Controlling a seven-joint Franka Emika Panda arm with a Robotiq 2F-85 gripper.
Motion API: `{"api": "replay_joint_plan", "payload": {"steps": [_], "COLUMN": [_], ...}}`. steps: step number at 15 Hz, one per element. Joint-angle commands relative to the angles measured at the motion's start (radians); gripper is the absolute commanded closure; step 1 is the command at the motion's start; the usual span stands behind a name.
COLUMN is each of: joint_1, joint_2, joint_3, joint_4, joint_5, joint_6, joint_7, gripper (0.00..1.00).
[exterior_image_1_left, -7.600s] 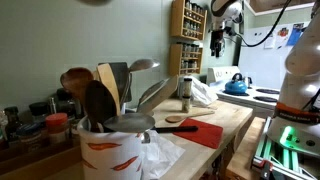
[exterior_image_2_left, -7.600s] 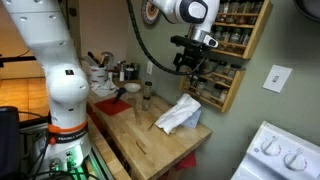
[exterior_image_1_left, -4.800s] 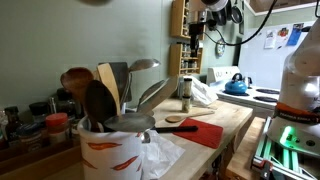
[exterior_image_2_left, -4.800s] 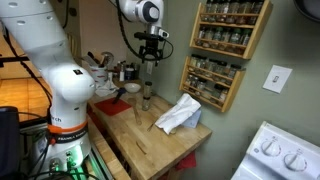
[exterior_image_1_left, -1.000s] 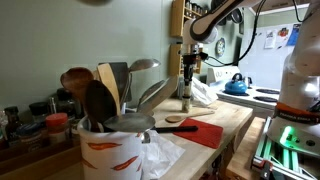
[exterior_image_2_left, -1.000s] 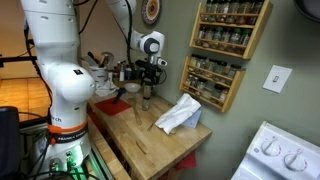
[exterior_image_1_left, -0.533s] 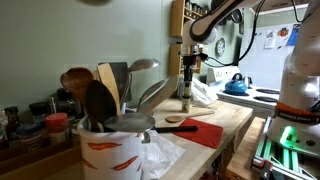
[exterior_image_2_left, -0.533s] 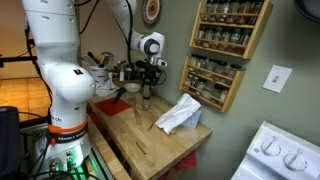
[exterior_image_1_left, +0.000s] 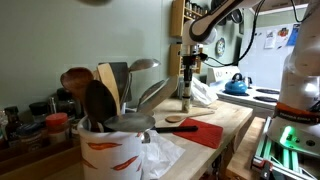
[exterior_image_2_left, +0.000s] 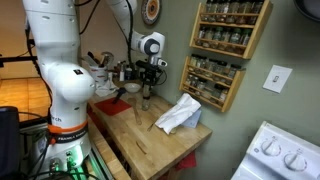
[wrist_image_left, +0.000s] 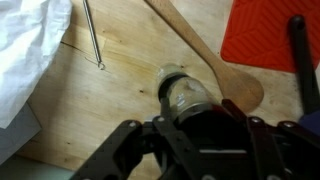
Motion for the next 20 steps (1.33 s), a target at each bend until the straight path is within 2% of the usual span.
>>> {"api": "replay_joint_plan", "payload": {"steps": [1,7,12,20], "joint_1": [-0.007,0.002,0.01,0.038], "joint_2": [-0.015,-0.077,0.025,0.2], "joint_3": [-0.006,0.018,0.056,0.092], "joint_4": [0.014,0.133,0.223,0.246], "joint_5": [0.004,-0.073,-0.152,-0.202], "joint_6": [-0.002,-0.064,-0.02,0.07], "joint_7": [-0.024,0.005,0.044,0.078], "gripper": [0.72,0.72,0.72,0.72]}}
